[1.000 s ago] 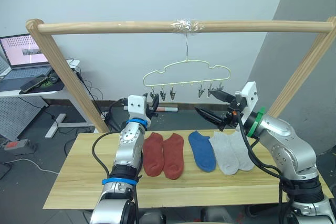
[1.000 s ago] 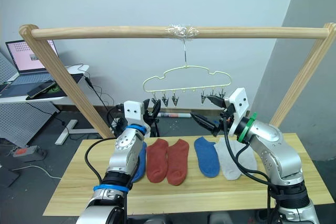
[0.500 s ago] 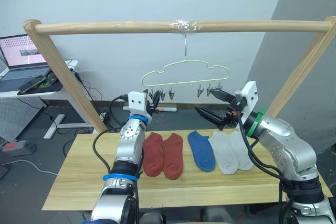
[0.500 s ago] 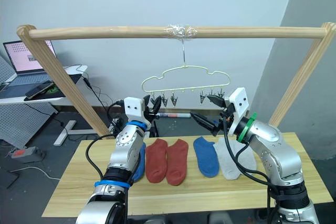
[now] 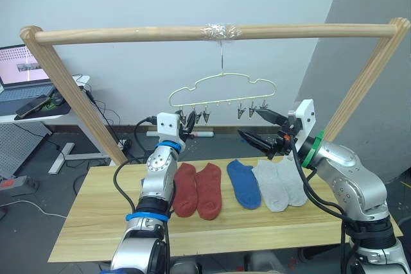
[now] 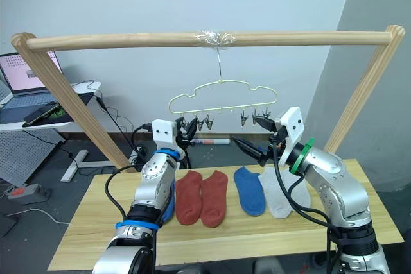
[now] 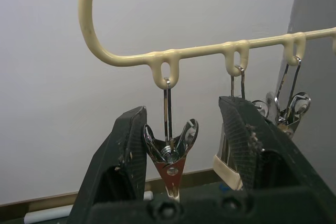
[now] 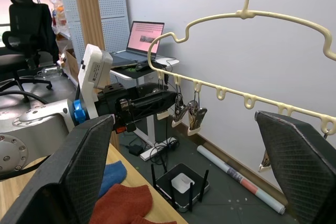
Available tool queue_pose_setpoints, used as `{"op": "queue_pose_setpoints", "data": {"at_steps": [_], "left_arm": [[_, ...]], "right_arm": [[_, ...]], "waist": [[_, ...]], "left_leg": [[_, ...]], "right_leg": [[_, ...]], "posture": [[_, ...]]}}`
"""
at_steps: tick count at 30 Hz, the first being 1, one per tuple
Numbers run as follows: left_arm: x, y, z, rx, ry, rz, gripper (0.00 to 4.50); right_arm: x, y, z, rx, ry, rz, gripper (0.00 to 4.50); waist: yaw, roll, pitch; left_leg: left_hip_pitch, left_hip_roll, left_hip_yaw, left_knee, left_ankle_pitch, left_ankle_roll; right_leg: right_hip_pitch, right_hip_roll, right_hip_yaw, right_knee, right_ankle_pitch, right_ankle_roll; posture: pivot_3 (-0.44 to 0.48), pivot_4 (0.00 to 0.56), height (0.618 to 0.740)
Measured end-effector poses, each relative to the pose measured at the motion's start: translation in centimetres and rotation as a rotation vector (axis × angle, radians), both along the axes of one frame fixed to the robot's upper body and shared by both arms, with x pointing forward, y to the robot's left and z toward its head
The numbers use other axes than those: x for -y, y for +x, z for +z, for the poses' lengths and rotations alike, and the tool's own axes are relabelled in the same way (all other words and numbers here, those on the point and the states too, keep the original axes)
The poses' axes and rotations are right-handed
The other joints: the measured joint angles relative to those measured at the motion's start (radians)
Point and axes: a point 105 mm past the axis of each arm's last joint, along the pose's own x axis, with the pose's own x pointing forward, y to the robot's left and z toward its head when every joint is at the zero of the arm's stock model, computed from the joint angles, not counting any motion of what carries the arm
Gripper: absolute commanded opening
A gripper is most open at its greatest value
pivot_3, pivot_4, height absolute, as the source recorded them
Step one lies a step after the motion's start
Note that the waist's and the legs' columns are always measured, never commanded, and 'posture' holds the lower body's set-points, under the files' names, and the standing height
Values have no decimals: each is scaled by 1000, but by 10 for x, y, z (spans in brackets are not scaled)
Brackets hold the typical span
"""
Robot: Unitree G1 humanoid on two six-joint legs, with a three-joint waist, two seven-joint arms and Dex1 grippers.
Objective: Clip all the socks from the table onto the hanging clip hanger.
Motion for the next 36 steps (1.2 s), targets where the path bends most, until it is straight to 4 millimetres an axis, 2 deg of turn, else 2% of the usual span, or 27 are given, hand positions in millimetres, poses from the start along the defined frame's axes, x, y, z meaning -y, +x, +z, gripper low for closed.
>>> {"op": "queue_pose_setpoints", "data": {"at_steps": [19,22,26,29,36], "left_arm": [[-6,0,-2,1,13,31,2378],[-6,0,-5,-10,13,27,1822],[-4,0,-4,0,13,15,651],[-4,0,-2,9,12,14,167],[-4,0,-2,11,16,9,131]], "right_arm": [[0,0,0,0,0,1,4500],[0,0,0,1,0,0,4500],[0,0,0,1,0,0,4500],[0,0,0,1,0,0,4500],[1,0,-1,-1,-3,-4,4500]], "waist": [[0,0,0],[0,0,0],[0,0,0],[0,0,0],[0,0,0]], "left_leg": [[0,0,0,0,0,0],[0,0,0,0,0,0],[0,0,0,0,0,0],[0,0,0,0,0,0],[0,0,0,0,0,0]], "right_leg": [[0,0,0,0,0,0],[0,0,0,0,0,0],[0,0,0,0,0,0],[0,0,0,0,0,0],[0,0,0,0,0,0]], "posture": [[-161,19,740],[-160,17,740],[-160,13,740],[-159,13,740],[-142,14,740]]}}
